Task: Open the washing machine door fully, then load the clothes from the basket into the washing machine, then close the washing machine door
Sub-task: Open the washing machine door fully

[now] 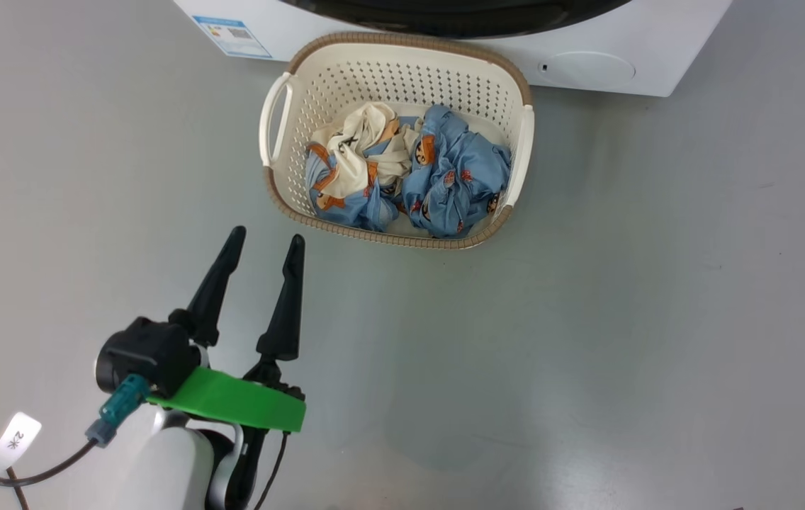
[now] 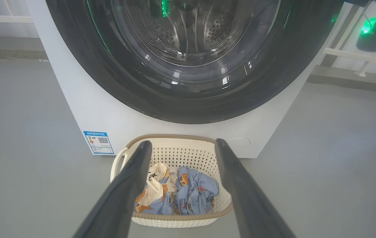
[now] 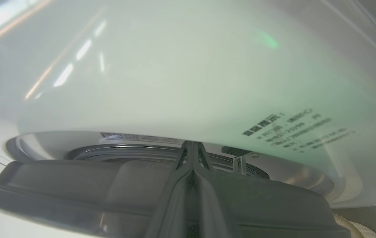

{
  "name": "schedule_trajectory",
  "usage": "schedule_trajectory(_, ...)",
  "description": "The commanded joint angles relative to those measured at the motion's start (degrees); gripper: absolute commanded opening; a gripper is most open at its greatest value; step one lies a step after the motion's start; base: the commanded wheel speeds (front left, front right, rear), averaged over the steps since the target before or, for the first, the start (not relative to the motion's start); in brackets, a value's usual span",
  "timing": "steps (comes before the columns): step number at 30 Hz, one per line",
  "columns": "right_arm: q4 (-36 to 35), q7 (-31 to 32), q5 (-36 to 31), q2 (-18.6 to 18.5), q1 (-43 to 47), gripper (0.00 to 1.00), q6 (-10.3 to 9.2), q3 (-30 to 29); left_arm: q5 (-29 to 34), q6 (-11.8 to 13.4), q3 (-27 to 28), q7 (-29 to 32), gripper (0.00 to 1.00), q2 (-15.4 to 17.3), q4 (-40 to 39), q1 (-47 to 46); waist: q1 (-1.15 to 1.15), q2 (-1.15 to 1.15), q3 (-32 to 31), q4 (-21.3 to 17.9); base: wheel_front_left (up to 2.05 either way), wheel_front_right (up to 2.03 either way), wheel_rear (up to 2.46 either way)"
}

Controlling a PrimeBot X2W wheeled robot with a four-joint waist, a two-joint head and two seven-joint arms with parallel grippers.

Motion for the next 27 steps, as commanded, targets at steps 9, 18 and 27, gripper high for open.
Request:
schedule_trajectory(9, 3.5, 3.4, -2.3, 0.8, -6.0, 0.00, 0.57, -1.9, -1.1, 0.7, 1.2, -0.4, 1.00, 1.1, -1.4, -0.1, 0.00, 0.00, 0.8, 0.6, 0.00, 0.00, 0.00)
schedule_trajectory(18, 7.2, 8.6, -3.0, -1.1, -8.9, 0.00, 0.57, -3.4, -1.3, 0.9, 1.5, -0.4, 1.00, 1.1, -1.7, 0.0, 0.00, 0.00, 0.7, 0.7, 0.00, 0.00, 0.00)
schedule_trajectory(27, 8.7, 13.3, -3.8, -3.0, -9.3, 0.00, 0.57, -3.9, -1.2, 0.8, 1.7, -0.4, 1.00, 1.1, -2.0, 0.2, 0.00, 0.00, 0.1, 0.7, 0.00, 0.00, 0.00)
